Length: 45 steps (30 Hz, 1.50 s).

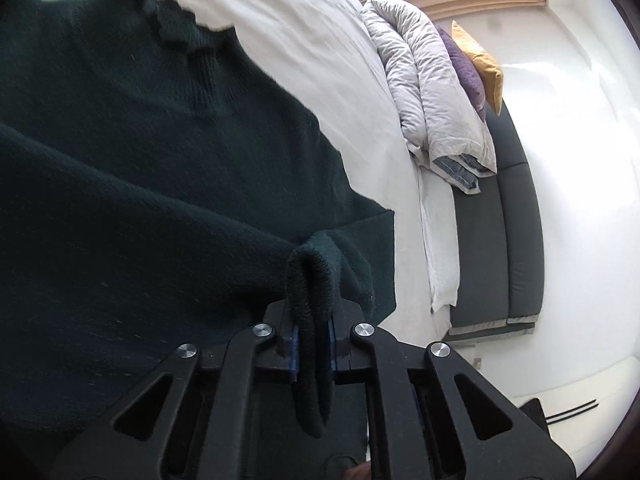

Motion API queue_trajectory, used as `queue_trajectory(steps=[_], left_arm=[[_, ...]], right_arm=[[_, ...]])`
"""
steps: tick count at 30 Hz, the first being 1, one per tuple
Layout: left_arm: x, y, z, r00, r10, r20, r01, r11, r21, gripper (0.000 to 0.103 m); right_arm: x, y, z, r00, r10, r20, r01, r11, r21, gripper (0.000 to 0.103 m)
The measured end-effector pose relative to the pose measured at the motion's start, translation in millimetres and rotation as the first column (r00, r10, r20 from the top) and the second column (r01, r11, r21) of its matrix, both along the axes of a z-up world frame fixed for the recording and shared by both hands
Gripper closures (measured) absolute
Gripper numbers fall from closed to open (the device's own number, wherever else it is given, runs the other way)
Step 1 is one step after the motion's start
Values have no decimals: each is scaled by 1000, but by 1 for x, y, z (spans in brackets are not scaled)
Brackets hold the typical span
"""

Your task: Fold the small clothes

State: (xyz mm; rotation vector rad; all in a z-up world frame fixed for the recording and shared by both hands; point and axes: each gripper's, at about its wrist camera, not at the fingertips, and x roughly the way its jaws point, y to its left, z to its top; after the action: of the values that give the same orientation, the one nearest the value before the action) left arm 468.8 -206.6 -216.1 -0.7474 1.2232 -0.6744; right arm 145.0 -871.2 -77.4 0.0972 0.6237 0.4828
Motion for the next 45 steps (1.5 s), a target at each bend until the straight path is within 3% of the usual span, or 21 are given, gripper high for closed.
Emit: queue_trajectory(steps=[3,5,7,9,11,14,20,25,31,34,39,45], left_arm=[[1,11,13,999,6,52,-8,999,36,95],[0,21,24,996,2,84,-8,998,66,95],[-3,31,30,995,6,98,-14,996,85,95],[-4,41,30,996,18,93,-26,995,92,95],[-6,55,31,996,32,78,-38,996,77,95],[-9,70,38,995,38,88,-45,996,73,95],[-11,102,62,990,54,129,-61,997,49,95],[-19,132,76,989,67,131,-71,997,25,95],[-24,167,76,986,119,118,-122,992,17,95],[-24,185,69,985,135,105,-138,990,25,95],[-20,203,51,984,140,107,-152,982,110,95],[-17,209,11,986,139,88,-153,973,170,95]], right_arm=[[4,-53,-2,992,-87,-96,102,982,157,64],[14,-92,-11,973,-139,-187,188,942,279,64],[28,-127,-29,936,-157,-316,286,863,417,60],[41,-150,-54,891,-119,-439,367,758,539,60],[46,-161,-75,843,-98,-529,450,668,593,60],[49,-164,-93,802,-76,-593,515,592,620,60],[52,-152,-103,782,-46,-622,545,536,645,59],[58,-157,-109,766,-78,-638,593,467,656,50],[65,-148,-118,747,-56,-663,620,420,663,50],[65,-149,-121,752,-62,-656,621,403,673,51],[66,-148,-121,748,-86,-658,625,426,655,58],[58,-155,-122,755,-110,-646,618,447,646,59]])
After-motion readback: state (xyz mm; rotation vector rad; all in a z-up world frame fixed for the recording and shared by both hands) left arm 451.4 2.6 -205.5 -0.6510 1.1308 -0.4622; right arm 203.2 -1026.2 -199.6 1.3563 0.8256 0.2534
